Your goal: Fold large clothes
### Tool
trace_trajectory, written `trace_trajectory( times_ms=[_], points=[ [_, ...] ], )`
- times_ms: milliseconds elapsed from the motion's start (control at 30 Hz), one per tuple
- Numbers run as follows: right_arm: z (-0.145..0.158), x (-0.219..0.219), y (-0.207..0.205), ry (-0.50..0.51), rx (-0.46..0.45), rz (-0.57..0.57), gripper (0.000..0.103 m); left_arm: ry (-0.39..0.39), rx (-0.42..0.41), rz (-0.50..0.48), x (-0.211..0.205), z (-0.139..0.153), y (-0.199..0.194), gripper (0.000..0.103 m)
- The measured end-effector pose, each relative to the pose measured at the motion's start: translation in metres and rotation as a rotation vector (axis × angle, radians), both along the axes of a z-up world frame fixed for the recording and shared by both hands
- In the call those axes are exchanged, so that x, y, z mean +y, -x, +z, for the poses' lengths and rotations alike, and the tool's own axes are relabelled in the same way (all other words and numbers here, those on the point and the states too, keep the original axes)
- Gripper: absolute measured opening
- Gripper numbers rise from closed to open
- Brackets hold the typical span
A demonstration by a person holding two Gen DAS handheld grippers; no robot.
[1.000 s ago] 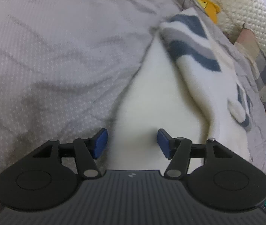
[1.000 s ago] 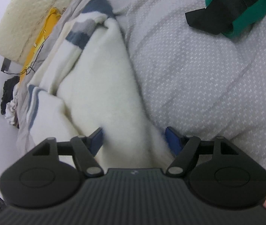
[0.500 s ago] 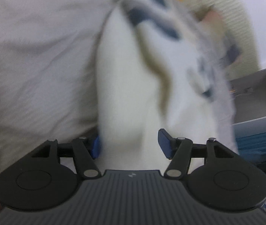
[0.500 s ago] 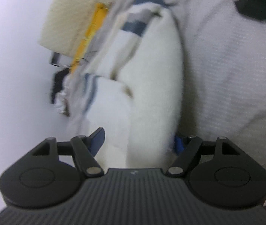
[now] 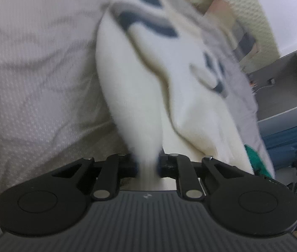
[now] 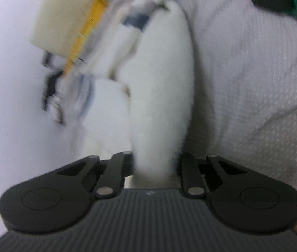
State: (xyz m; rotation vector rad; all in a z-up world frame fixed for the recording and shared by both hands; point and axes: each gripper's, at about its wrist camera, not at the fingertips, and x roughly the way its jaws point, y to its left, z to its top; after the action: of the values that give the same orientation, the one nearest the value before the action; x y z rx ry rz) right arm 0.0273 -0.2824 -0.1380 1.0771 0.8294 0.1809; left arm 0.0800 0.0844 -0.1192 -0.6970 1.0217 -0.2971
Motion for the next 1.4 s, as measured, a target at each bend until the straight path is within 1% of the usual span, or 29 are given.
trace_trajectory(
  times_ms=[100,167,300,333,467,567,667,767,867,933,1033,1133,1200,1267,1333,1400],
  points=[
    [0.016,-0.011,0.011,-0.094,-0.089,-0.011,0.017,0.082,-0.043,0.03,0.018,0.02,0.008,0.015],
    [0.027,-0.013,0.017,-0.134,-0.137,-0.009,0.017,0.135,-0.076,0.043,0.029,0.037,0.013,0.015],
    [0.053,-0.013,0.034,-0.166,-0.224,0.006,0.017,0.207,-0.15,0.054,0.04,0.076,0.027,0.015],
    [0.058,-0.011,0.033,-0.168,-0.239,0.009,0.017,0.226,-0.158,0.055,0.044,0.082,0.033,0.015],
    [0.085,-0.012,0.063,-0.172,-0.303,0.023,0.017,0.283,-0.204,0.042,0.053,0.109,0.062,0.015],
    [0.1,-0.013,0.091,-0.174,-0.328,0.021,0.017,0.302,-0.227,0.009,0.058,0.126,0.098,0.015],
    [0.111,-0.011,0.124,-0.15,-0.357,0.034,0.017,0.32,-0.242,-0.012,0.06,0.136,0.129,0.015],
    [0.109,-0.011,0.142,-0.149,-0.339,0.042,0.017,0.338,-0.238,-0.015,0.065,0.134,0.156,0.015],
    [0.103,-0.015,0.135,-0.169,-0.285,0.032,0.018,0.347,-0.226,-0.016,0.065,0.13,0.159,0.015],
    [0.105,-0.018,0.12,-0.186,-0.283,0.03,0.018,0.352,-0.243,-0.008,0.062,0.129,0.144,0.015],
    [0.114,-0.025,0.082,-0.207,-0.265,0.007,0.02,0.358,-0.266,0.007,0.054,0.136,0.101,0.015],
    [0.125,-0.033,0.022,-0.182,-0.234,-0.013,0.021,0.362,-0.272,0.039,0.043,0.14,0.041,0.016],
    [0.125,-0.038,-0.026,-0.167,-0.199,-0.034,0.021,0.323,-0.289,0.064,0.034,0.142,-0.004,0.016],
    [0.119,-0.042,-0.073,-0.153,-0.166,-0.05,0.021,0.263,-0.314,0.087,0.023,0.139,-0.05,0.016],
    [0.103,-0.048,-0.115,-0.156,-0.124,-0.085,0.021,0.244,-0.319,0.112,0.013,0.132,-0.088,0.016],
    [0.077,-0.054,-0.148,-0.204,-0.087,-0.139,0.021,0.223,-0.342,0.136,0.005,0.117,-0.122,0.016]
  ],
)
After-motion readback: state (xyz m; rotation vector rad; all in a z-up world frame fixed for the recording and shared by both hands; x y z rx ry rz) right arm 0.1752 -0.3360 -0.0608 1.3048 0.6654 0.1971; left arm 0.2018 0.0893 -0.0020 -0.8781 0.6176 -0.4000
